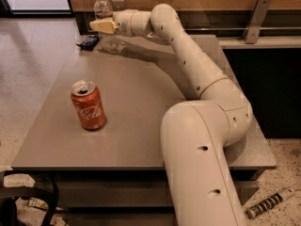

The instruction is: Move water bottle near rxbar blueberry

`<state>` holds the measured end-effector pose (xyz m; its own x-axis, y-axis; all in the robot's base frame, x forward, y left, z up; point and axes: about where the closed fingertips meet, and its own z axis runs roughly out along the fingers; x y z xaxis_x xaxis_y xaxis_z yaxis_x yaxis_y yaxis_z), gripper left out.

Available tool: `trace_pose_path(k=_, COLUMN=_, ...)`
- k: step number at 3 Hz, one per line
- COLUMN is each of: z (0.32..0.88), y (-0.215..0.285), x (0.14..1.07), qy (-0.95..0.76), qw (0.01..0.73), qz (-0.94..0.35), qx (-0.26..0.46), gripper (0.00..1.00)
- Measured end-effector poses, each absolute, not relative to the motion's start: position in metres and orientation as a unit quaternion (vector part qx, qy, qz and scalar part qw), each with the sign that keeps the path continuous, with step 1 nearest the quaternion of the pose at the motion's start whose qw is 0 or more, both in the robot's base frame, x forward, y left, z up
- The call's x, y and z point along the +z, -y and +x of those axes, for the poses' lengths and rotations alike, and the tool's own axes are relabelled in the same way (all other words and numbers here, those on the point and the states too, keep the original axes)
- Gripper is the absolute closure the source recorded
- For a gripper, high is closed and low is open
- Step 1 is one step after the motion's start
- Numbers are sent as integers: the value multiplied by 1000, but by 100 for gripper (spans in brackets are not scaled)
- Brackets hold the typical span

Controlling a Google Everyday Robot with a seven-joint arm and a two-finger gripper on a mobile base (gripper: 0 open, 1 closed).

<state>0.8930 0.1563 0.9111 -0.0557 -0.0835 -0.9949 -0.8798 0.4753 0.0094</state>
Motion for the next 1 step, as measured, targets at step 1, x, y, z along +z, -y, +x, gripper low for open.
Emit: trace_pose_path(k=1, z=893, y=-158, x=910, qy=-638, qw=574, qz=-378, qx=347, gripper=0)
